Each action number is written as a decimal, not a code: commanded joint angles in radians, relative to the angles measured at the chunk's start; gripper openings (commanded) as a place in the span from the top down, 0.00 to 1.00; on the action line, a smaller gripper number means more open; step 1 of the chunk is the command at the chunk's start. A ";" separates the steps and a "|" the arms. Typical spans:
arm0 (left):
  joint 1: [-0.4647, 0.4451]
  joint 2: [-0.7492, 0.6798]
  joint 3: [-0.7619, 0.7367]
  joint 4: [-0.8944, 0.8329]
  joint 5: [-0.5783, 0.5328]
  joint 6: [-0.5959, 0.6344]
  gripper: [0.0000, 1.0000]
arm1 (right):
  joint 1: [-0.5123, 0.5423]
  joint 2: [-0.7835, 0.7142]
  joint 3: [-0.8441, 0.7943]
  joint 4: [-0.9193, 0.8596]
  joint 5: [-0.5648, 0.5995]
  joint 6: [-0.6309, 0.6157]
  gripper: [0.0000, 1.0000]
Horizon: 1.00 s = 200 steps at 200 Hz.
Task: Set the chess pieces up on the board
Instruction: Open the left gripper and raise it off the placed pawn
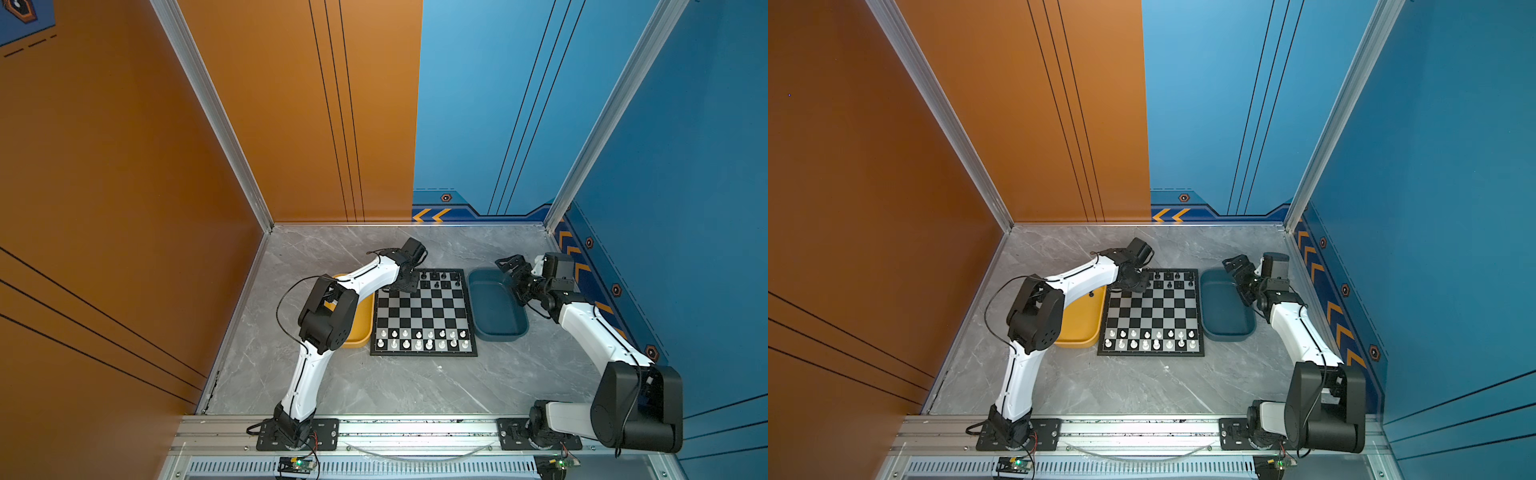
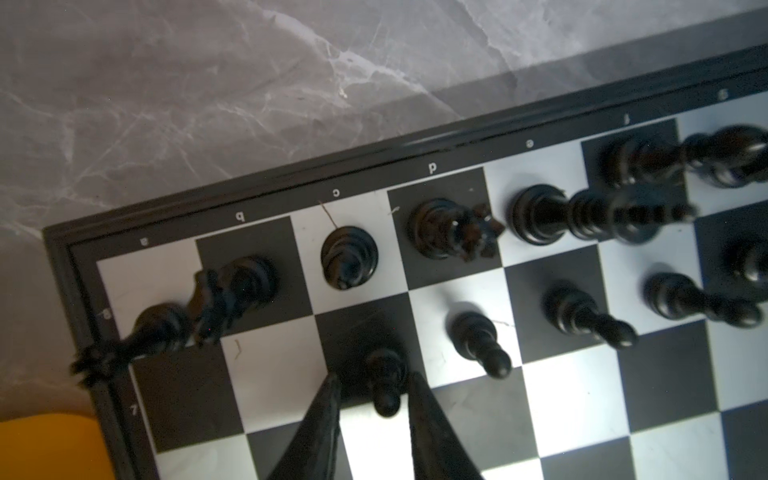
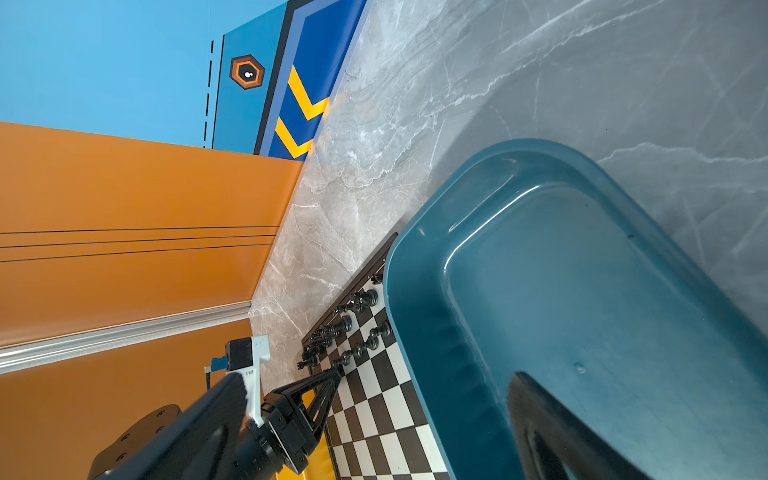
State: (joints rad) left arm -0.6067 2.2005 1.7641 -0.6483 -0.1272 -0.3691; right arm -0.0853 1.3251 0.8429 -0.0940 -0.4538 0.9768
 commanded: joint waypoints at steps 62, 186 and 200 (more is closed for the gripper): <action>0.008 -0.071 -0.002 -0.040 -0.025 0.021 0.60 | -0.004 -0.003 -0.005 -0.002 -0.019 0.008 0.00; 0.002 -0.296 -0.121 -0.034 -0.032 -0.006 0.52 | 0.012 -0.012 0.001 -0.008 -0.007 0.014 0.00; 0.002 -0.329 -0.149 -0.027 -0.042 -0.009 0.51 | 0.015 -0.012 -0.002 -0.008 -0.006 0.016 0.00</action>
State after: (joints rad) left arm -0.6071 1.9347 1.6592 -0.6632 -0.1310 -0.3634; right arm -0.0814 1.3251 0.8429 -0.0940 -0.4679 0.9771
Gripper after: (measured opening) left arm 0.484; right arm 0.998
